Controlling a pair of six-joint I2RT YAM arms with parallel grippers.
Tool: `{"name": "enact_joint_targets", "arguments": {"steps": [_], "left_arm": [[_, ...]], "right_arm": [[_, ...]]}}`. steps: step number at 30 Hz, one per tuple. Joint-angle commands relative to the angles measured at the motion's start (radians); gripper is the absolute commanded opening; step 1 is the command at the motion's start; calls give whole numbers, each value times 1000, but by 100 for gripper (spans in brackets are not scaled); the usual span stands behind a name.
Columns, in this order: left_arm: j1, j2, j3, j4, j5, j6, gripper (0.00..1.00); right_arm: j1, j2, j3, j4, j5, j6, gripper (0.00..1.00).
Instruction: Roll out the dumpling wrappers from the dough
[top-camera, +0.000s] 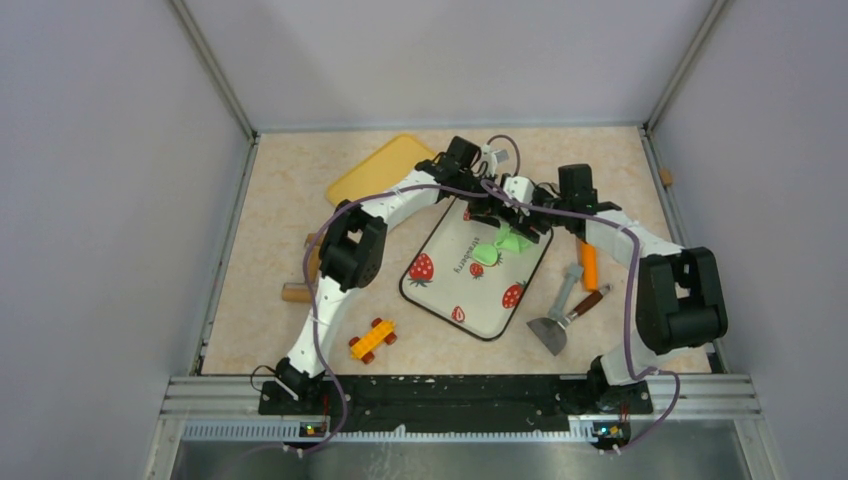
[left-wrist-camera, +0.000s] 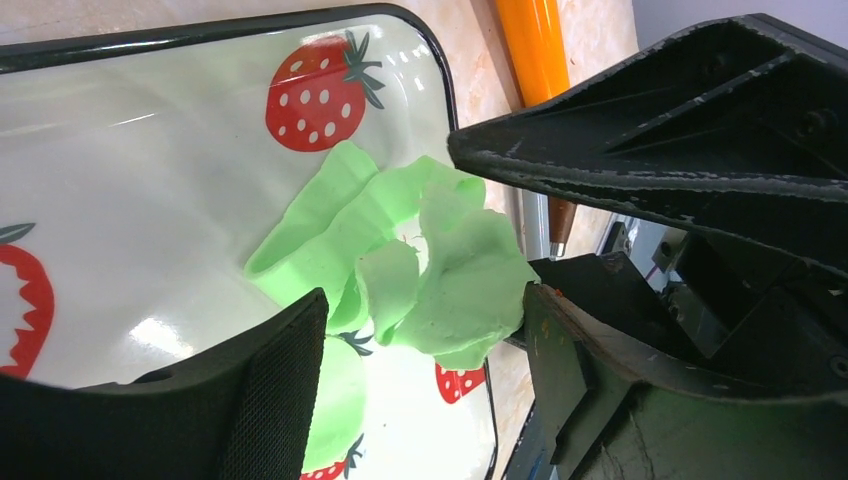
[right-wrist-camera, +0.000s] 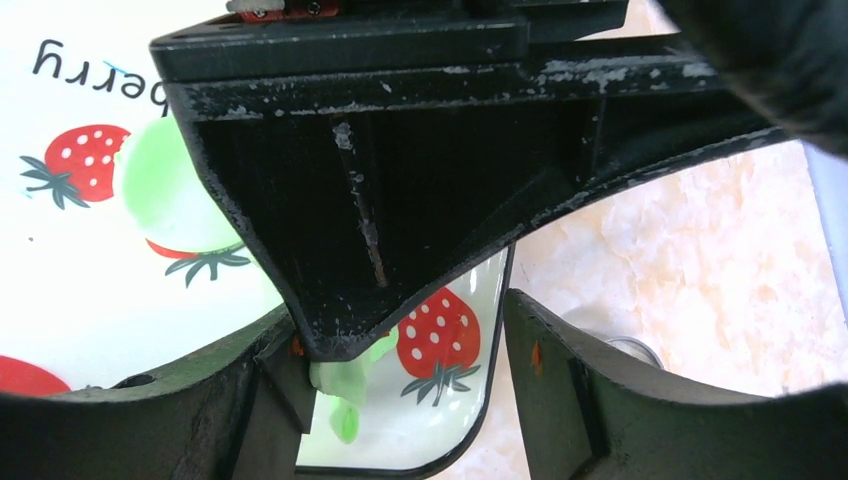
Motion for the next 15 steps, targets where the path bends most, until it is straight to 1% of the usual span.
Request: {"name": "enact_joint_targets", "arguments": {"steps": [1, 9, 15], "left_arm": [[13, 33, 26, -49, -29, 54, 73], [49, 48, 71, -34, -35, 66, 73], [73, 46, 128, 6, -11, 56, 74]], "right_arm": [[6, -88, 79, 22, -17, -2, 65], [3, -130, 104, -73, -33, -29, 65], [-2, -140, 126, -141, -35, -36, 65]]}}
